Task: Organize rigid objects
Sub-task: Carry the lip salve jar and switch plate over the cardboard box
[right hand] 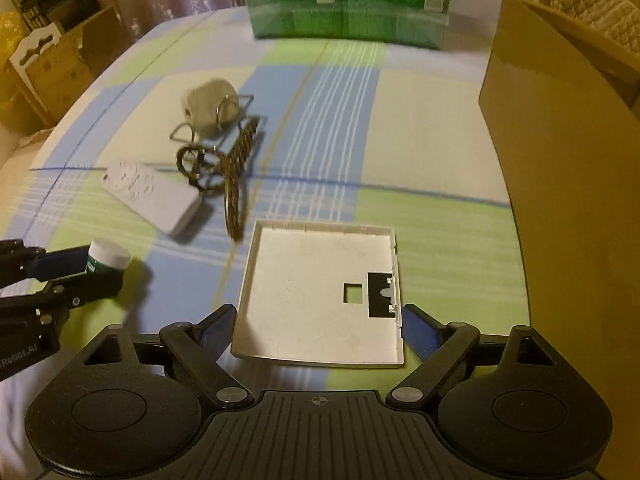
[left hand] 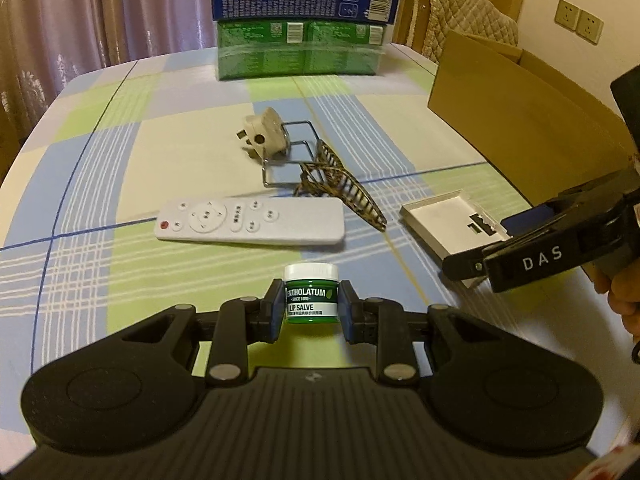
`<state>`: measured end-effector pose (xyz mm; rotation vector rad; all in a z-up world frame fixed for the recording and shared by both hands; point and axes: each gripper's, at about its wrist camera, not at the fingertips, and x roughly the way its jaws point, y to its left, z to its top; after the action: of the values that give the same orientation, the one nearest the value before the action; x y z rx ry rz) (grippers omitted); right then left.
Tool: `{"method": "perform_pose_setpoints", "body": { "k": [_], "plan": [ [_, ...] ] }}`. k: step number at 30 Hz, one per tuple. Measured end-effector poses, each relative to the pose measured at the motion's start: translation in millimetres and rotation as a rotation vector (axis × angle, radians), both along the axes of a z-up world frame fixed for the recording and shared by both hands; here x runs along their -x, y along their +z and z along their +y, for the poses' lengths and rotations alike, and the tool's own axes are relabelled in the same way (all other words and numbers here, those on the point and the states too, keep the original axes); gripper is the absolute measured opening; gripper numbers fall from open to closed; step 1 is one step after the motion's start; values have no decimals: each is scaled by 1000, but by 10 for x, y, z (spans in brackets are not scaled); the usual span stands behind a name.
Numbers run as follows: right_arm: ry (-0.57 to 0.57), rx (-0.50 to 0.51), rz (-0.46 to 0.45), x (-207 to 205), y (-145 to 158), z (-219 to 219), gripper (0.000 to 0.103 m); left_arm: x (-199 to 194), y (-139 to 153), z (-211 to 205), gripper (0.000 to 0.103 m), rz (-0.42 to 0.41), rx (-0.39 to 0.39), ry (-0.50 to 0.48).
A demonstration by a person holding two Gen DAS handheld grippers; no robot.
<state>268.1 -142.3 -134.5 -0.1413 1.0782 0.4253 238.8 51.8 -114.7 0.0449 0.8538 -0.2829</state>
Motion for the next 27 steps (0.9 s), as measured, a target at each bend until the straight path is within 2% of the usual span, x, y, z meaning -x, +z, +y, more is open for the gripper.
{"method": "perform_pose_setpoints", "body": {
  "k": [10,19,23,27],
  "plan": [
    [22,56,-68,-70,-58,109,88,-7,-127,44,25,4,-13,25],
    [25,54,-78,-99,-59,138,88,-54,-169,-11,25,-9,-32,34],
    [33,62,-67,-123,-44,173,85,-62,-160,-9,25,-5,-32,39],
    [89,120,-112,-62,-12,267,84,-55,-143,-17,25,2,-45,37]
  ]
}}
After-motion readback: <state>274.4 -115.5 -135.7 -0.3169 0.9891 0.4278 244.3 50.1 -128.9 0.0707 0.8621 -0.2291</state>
